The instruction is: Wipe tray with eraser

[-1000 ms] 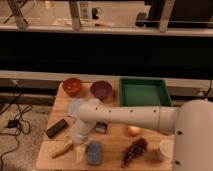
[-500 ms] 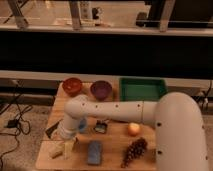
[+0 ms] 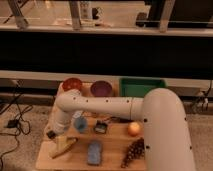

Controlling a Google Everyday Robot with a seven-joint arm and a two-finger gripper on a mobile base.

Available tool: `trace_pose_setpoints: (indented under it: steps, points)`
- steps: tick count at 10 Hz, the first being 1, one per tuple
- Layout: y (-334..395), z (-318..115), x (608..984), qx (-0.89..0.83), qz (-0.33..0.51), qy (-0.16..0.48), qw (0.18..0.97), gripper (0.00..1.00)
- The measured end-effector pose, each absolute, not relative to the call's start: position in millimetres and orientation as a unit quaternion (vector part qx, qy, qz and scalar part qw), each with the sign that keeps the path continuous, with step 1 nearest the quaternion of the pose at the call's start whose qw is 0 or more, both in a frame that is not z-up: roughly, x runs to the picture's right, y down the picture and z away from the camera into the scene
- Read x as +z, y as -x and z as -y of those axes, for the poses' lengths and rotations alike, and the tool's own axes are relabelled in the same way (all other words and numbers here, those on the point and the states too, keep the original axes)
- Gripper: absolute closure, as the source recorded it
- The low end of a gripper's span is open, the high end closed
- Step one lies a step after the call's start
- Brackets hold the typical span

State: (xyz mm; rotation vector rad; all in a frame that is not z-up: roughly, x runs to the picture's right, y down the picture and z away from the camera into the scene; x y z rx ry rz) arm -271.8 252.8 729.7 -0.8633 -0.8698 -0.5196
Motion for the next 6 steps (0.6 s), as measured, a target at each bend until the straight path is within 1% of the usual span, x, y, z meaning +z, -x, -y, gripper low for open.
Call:
trace_pose_setpoints:
  steps: [2, 6]
  points:
    - [275.0, -254.8, 750.1, -0.243, 0.407, 0.405, 0.782, 0.2]
    - [274.5, -255.0, 753.8, -0.242, 0.407, 0.407, 0.781, 0.2]
